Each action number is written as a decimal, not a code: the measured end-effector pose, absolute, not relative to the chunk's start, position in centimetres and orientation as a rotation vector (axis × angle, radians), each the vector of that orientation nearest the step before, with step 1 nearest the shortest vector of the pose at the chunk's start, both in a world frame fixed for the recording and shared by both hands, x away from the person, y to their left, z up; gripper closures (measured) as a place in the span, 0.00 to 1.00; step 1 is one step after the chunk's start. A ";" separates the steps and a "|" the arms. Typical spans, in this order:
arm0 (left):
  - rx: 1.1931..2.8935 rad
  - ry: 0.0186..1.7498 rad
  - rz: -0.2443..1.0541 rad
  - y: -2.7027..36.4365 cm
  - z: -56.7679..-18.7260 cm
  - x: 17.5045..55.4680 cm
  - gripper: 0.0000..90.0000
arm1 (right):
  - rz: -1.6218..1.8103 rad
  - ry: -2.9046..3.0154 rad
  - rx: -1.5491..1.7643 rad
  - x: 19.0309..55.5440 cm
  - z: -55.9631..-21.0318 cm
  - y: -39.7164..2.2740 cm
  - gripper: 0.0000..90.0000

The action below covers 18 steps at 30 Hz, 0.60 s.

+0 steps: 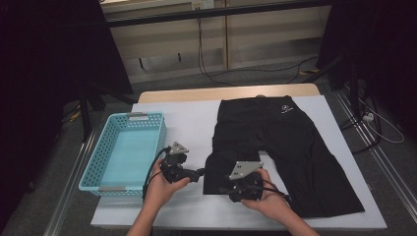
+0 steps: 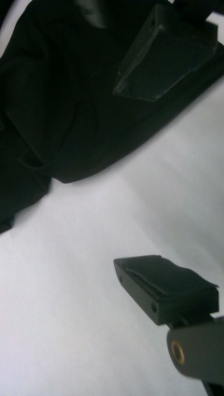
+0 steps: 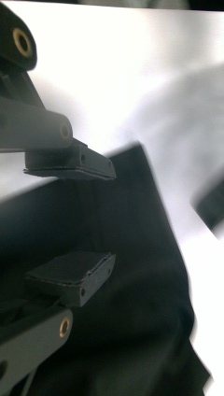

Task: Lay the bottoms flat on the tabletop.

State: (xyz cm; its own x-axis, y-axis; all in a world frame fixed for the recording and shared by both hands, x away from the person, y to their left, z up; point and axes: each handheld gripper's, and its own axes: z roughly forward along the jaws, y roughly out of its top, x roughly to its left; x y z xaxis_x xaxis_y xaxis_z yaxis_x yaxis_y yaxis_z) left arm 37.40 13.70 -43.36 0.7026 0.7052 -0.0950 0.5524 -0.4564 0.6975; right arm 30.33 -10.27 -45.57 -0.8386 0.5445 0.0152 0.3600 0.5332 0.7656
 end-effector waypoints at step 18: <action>2.145 0.949 0.297 14.0 -42.7 37.7 0.15 | 1.217 2.536 0.821 30.5 -46.7 -9.8 0.94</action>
